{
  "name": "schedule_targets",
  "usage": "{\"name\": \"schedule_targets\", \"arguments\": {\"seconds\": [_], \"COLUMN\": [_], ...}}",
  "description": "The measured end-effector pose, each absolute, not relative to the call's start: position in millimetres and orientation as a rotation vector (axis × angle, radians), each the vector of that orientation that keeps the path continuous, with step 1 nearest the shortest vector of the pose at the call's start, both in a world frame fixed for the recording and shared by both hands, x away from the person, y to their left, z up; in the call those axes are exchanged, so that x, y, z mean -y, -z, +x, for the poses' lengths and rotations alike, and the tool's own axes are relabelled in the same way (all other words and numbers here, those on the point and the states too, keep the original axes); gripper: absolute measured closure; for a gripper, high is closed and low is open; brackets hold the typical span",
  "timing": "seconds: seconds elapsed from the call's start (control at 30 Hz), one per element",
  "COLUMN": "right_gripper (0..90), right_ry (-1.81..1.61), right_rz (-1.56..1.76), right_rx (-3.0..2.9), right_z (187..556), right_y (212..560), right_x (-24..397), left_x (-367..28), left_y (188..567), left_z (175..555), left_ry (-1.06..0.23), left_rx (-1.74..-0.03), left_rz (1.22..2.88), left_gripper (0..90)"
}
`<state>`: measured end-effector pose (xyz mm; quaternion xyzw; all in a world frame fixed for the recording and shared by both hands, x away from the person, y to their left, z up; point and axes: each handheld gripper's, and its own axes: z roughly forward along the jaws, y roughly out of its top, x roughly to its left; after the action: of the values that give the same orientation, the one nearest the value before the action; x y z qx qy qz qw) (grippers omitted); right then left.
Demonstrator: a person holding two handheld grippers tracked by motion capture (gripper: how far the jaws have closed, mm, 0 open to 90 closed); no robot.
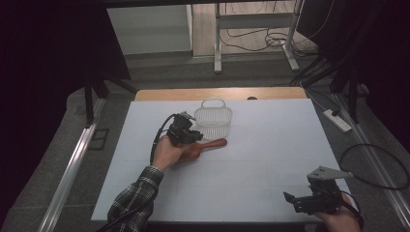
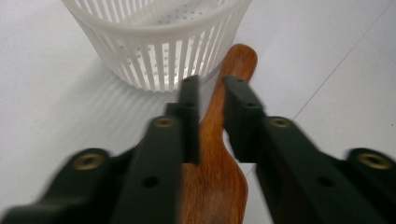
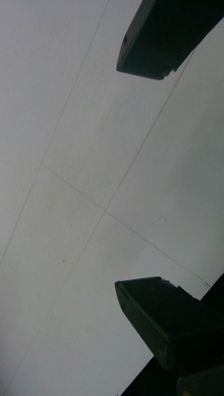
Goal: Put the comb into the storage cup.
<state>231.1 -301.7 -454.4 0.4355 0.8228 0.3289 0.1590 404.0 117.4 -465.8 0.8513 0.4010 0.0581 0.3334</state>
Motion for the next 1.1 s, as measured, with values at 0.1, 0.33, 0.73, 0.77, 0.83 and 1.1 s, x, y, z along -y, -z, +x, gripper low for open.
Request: {"name": "schedule_targets", "arguments": {"seconds": [0.1, 0.33, 0.73, 0.77, 0.83, 1.1], "right_gripper": [0.0, 0.0, 0.0, 0.0, 0.0, 0.0], "right_ry": [-0.939, -0.936, -0.934, -0.934, -0.934, -0.931], "right_rz": [1.246, 1.245, 1.248, 1.248, 1.249, 1.249], "right_rx": [-2.354, -2.356, -2.357, -2.358, -2.359, -2.361], "right_z": [231, 231, 232, 232, 232, 232], "right_y": [454, 455, 455, 455, 455, 455], "right_x": [302, 302, 302, 302, 302, 302], "left_x": [-116, -109, -99, -98, -96, -88], "left_y": [466, 477, 496, 497, 498, 500], "left_z": [406, 413, 419, 420, 420, 421], "left_ry": [-0.140, -0.133, -0.124, -0.124, -0.131, -0.142], "left_rx": [-1.065, -1.116, -1.175, -1.179, -1.182, -1.196], "left_rz": [2.220, 2.244, 2.294, 2.302, 2.308, 2.349], "left_gripper": [88.8, 88.8, 88.8, 88.8, 88.8, 88.9]}}
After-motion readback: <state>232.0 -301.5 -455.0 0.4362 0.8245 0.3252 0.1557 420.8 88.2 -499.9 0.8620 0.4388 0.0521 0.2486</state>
